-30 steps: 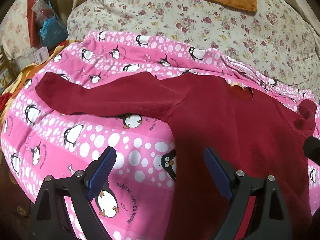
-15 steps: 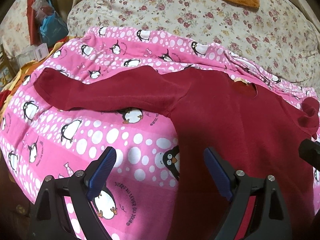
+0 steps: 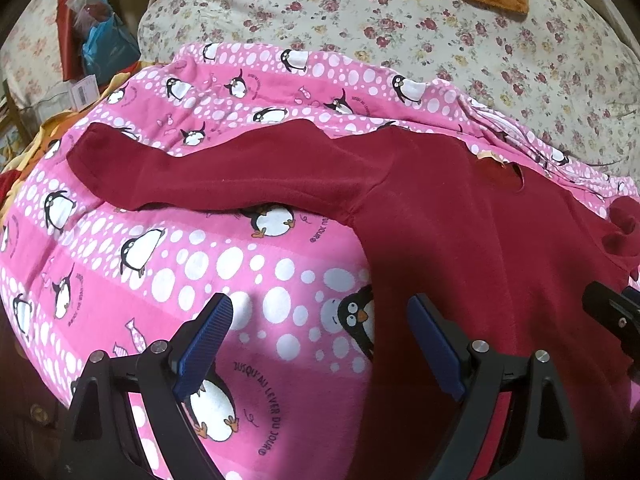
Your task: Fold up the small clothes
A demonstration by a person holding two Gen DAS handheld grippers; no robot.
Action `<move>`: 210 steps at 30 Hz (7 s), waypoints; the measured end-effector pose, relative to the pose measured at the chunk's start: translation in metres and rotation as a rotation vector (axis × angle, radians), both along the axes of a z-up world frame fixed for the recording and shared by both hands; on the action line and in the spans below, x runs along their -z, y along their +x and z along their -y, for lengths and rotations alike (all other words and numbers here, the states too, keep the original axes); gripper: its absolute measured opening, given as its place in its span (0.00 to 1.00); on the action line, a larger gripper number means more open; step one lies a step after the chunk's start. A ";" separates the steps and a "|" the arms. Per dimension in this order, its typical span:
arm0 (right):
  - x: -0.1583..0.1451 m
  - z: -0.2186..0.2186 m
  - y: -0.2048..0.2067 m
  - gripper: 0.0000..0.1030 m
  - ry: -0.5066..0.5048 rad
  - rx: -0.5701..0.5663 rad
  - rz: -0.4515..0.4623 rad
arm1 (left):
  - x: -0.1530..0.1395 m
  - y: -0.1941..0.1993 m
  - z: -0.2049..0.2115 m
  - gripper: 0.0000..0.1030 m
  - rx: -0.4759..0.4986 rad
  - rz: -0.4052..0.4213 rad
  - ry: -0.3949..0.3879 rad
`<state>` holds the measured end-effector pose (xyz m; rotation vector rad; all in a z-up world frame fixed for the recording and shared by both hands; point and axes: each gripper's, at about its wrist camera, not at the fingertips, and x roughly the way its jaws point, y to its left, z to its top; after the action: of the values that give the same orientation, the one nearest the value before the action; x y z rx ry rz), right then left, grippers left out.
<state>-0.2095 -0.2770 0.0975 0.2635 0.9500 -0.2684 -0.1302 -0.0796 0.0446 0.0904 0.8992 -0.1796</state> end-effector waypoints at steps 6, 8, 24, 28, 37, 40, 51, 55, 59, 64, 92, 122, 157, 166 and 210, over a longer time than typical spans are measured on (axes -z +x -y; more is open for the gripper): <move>0.007 0.004 0.000 1.00 0.004 0.017 -0.005 | 0.000 0.000 0.001 0.70 -0.001 -0.001 0.006; 0.009 0.005 0.000 1.00 0.002 0.014 -0.011 | 0.001 -0.001 0.002 0.70 -0.001 0.002 0.011; 0.013 0.009 -0.002 1.00 -0.003 0.025 -0.019 | 0.001 -0.001 -0.001 0.70 -0.007 0.010 0.019; 0.015 0.006 0.000 0.99 -0.011 0.016 -0.024 | 0.001 -0.001 -0.004 0.70 -0.013 0.014 0.017; 0.017 0.002 0.004 1.00 -0.010 0.004 -0.027 | 0.002 0.001 -0.006 0.70 -0.023 0.018 0.026; 0.018 0.002 0.005 0.99 -0.008 0.004 -0.028 | 0.002 0.002 -0.006 0.70 -0.025 0.016 0.027; 0.024 0.001 0.007 0.99 -0.003 -0.001 -0.033 | 0.005 0.004 -0.009 0.70 -0.033 0.015 0.029; 0.026 0.000 0.007 1.00 0.000 -0.005 -0.037 | 0.005 0.004 -0.010 0.70 -0.037 0.014 0.030; 0.026 -0.001 0.008 1.00 -0.001 -0.007 -0.036 | 0.006 0.004 -0.012 0.70 -0.042 0.013 0.028; 0.027 -0.002 0.009 0.99 0.001 -0.009 -0.036 | 0.006 0.005 -0.013 0.70 -0.047 0.012 0.029; 0.037 -0.008 0.016 1.00 0.041 -0.068 -0.076 | -0.017 0.141 -0.181 0.63 -0.564 0.038 0.157; 0.031 0.025 0.006 1.00 0.070 -0.007 -0.056 | -0.087 0.124 -0.065 0.00 -0.038 0.085 -0.267; 0.032 0.050 0.072 0.72 0.112 -0.108 -0.028 | -0.022 0.070 -0.054 0.26 -0.079 -0.025 -0.148; 0.037 0.048 0.089 0.09 0.095 -0.136 -0.003 | -0.016 0.075 -0.066 0.26 -0.139 0.002 -0.182; 0.018 0.193 0.042 0.05 0.071 0.162 0.086 | 0.001 0.064 -0.026 0.26 0.068 -0.073 -0.202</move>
<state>-0.1671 -0.4695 0.0795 0.4155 0.8548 -0.3695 -0.0663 -0.0539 0.0432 -0.0742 0.9469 -0.3375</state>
